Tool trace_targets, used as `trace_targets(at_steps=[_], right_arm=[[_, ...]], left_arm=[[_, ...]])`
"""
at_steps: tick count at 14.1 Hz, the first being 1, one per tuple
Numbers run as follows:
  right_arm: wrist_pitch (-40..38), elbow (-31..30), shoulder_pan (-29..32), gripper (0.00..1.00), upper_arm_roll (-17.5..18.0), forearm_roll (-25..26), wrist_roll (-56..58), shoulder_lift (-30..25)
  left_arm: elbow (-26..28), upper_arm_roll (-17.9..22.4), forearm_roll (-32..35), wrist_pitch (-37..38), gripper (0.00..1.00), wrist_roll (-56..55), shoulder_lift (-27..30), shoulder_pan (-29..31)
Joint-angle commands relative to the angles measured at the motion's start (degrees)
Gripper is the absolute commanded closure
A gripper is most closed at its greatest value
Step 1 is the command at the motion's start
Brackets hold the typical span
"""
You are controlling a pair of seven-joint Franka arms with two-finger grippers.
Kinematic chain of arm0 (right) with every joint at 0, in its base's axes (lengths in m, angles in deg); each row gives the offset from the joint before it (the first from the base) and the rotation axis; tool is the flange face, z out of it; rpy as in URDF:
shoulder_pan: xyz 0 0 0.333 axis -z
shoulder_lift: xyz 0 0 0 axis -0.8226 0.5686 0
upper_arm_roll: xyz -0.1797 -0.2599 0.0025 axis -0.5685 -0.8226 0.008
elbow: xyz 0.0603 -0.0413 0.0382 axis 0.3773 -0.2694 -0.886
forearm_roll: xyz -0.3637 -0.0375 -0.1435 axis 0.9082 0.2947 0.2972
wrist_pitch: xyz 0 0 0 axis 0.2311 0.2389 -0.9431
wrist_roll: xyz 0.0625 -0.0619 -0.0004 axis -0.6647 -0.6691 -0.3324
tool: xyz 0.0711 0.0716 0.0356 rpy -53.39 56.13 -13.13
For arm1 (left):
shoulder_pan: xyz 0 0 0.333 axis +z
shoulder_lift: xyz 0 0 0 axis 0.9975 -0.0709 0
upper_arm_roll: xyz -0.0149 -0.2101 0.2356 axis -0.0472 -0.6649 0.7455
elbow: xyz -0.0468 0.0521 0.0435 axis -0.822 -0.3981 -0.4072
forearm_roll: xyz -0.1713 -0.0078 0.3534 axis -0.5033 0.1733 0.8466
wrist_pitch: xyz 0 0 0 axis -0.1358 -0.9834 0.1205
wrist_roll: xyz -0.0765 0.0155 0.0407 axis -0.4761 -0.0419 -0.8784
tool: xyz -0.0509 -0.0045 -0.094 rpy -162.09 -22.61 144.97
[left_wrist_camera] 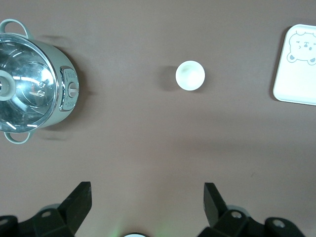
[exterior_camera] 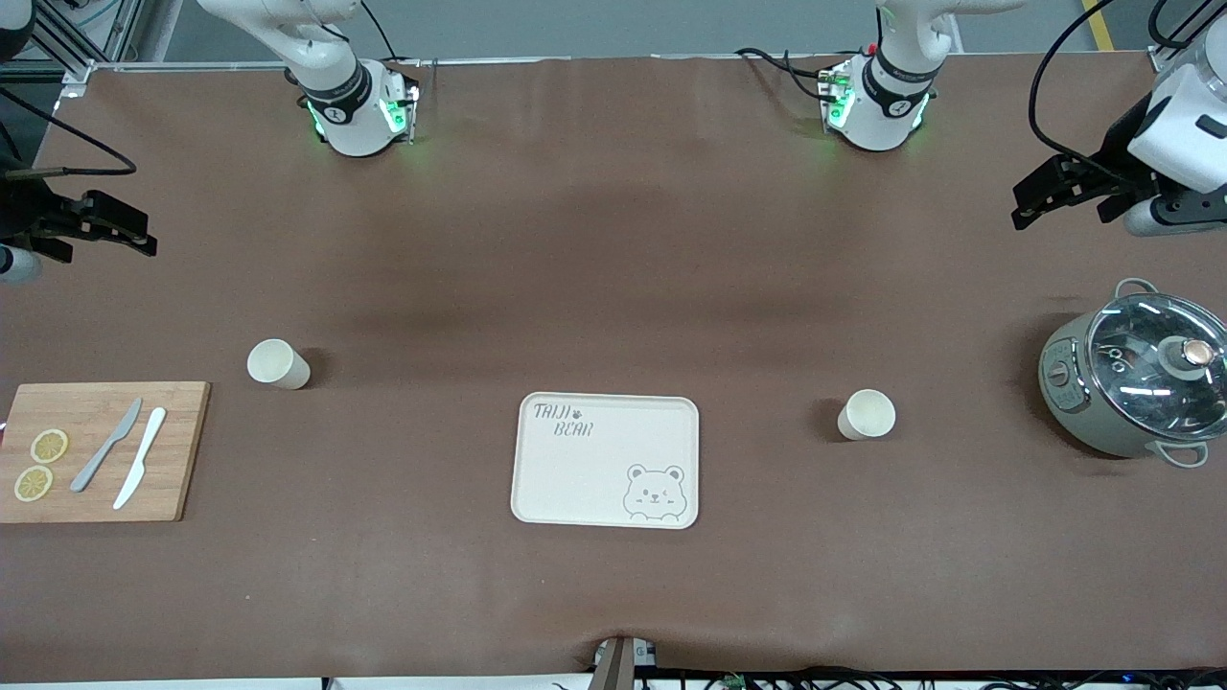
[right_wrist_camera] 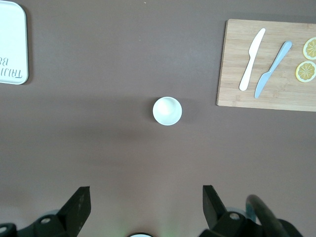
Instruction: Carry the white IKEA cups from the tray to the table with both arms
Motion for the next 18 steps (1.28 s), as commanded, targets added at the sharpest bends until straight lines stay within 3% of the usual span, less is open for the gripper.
trace_targets(at_steps=[1,18], right_arm=[[0.81,-1.87,1.10,0.00,1.09,0.72,0.64,-1.71],[0.98,-0.82,1.89,0.00,1.09,-0.51,0.73,-1.36]], left_arm=[[-0.45,-0.09,-0.66,-0.48,0.00,1.62,-0.18,0.22],[-2.65,-0.44,1.99,-0.40,0.00,5.58,-1.59,0.04]])
